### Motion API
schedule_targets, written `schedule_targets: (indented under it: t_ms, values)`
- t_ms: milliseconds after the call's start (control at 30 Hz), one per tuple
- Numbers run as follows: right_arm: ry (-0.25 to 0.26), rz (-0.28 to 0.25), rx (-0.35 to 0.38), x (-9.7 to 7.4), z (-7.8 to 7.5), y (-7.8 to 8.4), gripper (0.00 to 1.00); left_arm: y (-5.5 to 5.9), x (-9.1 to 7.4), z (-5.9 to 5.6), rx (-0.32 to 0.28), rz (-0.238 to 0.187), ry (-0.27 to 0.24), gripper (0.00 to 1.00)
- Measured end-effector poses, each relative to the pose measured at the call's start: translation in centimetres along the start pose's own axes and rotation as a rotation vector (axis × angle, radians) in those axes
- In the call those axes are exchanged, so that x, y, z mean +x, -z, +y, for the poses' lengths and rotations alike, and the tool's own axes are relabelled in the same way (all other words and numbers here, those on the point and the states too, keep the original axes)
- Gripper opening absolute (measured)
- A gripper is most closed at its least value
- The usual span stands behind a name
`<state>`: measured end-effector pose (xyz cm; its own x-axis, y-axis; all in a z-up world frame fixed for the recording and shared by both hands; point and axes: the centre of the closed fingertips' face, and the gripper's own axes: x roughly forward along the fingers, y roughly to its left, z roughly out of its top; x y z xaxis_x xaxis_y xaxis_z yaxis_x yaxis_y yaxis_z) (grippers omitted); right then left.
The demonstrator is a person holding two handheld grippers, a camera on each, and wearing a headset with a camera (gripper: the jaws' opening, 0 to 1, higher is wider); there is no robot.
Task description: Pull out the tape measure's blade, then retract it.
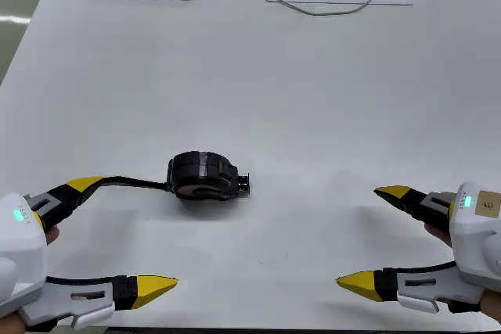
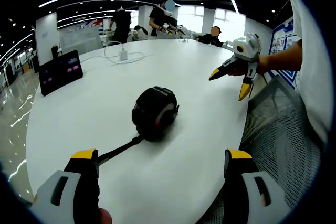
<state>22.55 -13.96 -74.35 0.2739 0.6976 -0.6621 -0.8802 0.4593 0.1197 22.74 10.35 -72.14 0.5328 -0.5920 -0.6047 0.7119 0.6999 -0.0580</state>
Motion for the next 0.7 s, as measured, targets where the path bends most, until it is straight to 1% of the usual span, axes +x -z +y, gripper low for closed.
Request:
schedule_targets:
  t_ms: [233,533,633,700]
  values:
    - [-0.004,-0.001,-0.002,0.03,0.07,-0.03,0.8,0.06,-0.05,0.0,-0.001,0.001,-0.001,0.97]
    - [0.004,-0.008,-0.005,0.04,-0.15,-0.16,0.82,0.07,-0.06,0.01,-0.001,0.004,-0.002,0.97]
    - [0.008,-0.01,-0.006,0.04,-0.22,-0.18,0.84,0.09,-0.07,0.02,-0.01,0.006,-0.001,0.97]
    - [0.013,-0.013,-0.007,0.04,-0.3,-0.23,0.85,-0.12,-0.09,0.11,-0.011,-0.007,-0.004,0.97]
